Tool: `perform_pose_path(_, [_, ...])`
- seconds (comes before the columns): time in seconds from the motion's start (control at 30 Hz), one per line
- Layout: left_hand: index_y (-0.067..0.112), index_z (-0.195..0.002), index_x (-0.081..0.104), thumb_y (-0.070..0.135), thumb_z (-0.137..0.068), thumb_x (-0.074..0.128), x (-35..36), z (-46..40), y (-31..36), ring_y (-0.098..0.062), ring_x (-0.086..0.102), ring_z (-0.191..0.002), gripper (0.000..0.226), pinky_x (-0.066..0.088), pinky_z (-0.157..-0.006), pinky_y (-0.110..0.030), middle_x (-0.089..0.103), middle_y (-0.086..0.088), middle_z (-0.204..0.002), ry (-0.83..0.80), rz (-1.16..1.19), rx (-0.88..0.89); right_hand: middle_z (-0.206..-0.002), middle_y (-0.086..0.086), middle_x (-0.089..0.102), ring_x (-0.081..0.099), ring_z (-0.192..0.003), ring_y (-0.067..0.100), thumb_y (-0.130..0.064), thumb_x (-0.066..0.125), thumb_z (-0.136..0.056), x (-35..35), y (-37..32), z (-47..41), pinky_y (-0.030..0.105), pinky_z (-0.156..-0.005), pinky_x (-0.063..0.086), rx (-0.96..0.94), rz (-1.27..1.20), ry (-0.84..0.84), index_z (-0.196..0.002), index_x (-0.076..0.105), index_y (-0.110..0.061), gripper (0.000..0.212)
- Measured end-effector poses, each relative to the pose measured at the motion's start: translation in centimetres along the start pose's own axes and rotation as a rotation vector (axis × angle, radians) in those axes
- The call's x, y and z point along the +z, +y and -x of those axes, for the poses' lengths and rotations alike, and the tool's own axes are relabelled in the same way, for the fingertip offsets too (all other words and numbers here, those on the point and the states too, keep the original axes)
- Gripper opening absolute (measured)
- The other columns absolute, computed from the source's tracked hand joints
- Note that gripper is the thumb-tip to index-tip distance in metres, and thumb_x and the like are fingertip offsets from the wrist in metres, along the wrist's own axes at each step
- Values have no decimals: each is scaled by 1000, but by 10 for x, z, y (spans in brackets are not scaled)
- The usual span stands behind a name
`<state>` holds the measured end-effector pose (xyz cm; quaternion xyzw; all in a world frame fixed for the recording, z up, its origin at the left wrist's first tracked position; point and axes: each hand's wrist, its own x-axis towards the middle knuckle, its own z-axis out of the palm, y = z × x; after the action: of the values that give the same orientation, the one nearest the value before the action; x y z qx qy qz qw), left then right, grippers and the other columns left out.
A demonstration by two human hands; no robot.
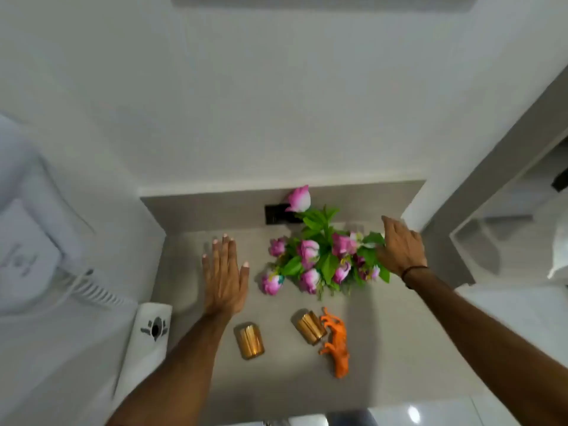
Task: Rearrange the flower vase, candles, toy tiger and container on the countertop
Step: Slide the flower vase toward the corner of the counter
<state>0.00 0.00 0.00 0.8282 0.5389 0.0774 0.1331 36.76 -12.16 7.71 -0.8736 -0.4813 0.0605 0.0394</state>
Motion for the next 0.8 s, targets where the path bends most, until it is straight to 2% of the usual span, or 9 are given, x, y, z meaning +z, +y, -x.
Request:
perform_pose_path(0.13, [11,-168,-9,53,-105,5,45,7,-26,-29,-14,-168,77,-2,-137,-56,-16,-10,-180,-192,-44,-131,-157,8,35,37,-143,26,-27,63,-85,20,19,-16,51,-108,36,-24,206,-195,-156,21,-12,84])
perform_pose_path(0.2, [11,-168,-9,49,-108,10,61,6,-31,-27,-14,-168,74,-3,-137,-55,-15,-9,-180,-241,-44,-139,-160,7,30,35,-144,27,-22,67,-81,30,23,-24,50,-106,38,-40,271,-250,-157,17,-12,91])
perform_pose_path(0.3, [8,-169,0,51,-102,11,72,6,-34,-28,-4,-169,80,-2,-137,-55,-6,-11,-181,-219,-104,-119,-151,10,42,42,-135,35,-18,64,-82,37,25,-36,47,-99,44,-79,313,-209,-152,26,-10,80])
perform_pose_path(0.43, [6,-169,10,52,-104,12,80,9,-36,-31,8,-168,80,8,-137,-58,6,-14,-180,-133,-138,-105,-124,15,59,50,-117,40,-20,71,-77,39,32,-53,45,-83,50,-108,169,-161,-129,49,-8,58])
perform_pose_path(0.5, [6,-169,11,53,-104,14,82,8,-37,-32,11,-168,80,11,-136,-59,9,-14,-180,-115,-137,-99,-119,17,62,55,-110,43,-22,81,-66,34,40,-60,44,-81,48,-99,65,-188,-125,52,-7,68])
perform_pose_path(0.6, [8,-169,9,54,-105,12,85,9,-38,-31,9,-168,80,11,-136,-59,7,-13,-180,-109,-141,-99,-118,23,66,63,-107,45,-12,92,-53,30,51,-66,42,-85,50,-53,-133,-205,-122,63,-2,75])
perform_pose_path(0.67, [9,-169,6,56,-105,10,87,8,-41,-30,6,-168,80,10,-136,-59,4,-12,-181,-118,-137,-108,-116,23,69,66,-107,41,-9,94,-55,36,60,-69,38,-86,49,55,-272,-142,-118,68,-1,68])
perform_pose_path(0.7, [10,-169,4,56,-105,9,89,8,-42,-29,4,-168,79,10,-136,-59,1,-11,-181,-123,-134,-109,-121,22,67,63,-113,37,-9,90,-64,37,66,-72,38,-92,48,159,-373,-150,-123,65,0,65])
perform_pose_path(0.8, [12,-169,2,57,-106,10,93,8,-46,-28,2,-168,79,8,-136,-59,0,-10,-181,-131,-121,-105,-145,24,50,48,-135,35,-9,60,-93,47,85,-80,38,-110,37,491,-455,-368,-140,49,6,50])
